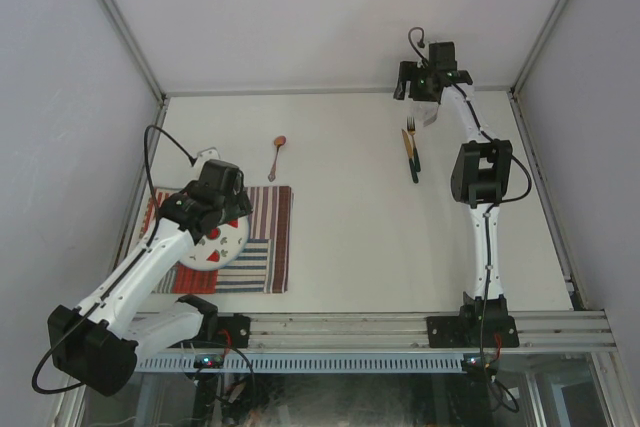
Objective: Set the dinner table for one person
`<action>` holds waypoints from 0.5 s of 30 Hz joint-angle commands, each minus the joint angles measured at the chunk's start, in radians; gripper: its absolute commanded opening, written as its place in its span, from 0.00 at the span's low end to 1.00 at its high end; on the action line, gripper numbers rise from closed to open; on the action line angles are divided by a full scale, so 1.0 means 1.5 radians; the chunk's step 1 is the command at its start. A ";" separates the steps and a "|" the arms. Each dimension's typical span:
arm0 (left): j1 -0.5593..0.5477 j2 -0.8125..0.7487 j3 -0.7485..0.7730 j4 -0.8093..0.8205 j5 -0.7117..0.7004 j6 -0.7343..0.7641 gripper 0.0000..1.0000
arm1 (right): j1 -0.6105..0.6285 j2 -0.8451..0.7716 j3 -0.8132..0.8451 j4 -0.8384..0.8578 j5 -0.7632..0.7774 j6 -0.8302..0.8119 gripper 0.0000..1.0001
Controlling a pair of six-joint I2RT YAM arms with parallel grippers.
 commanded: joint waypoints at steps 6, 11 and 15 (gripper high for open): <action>-0.001 -0.014 -0.019 0.005 0.002 -0.012 0.75 | -0.003 -0.004 -0.017 0.000 -0.007 -0.014 0.65; -0.001 -0.012 -0.023 0.008 0.004 -0.031 0.74 | -0.002 -0.004 -0.021 -0.004 -0.005 -0.017 0.37; 0.000 -0.009 -0.025 0.015 0.006 -0.031 0.74 | -0.003 -0.002 -0.021 -0.007 0.002 -0.018 0.24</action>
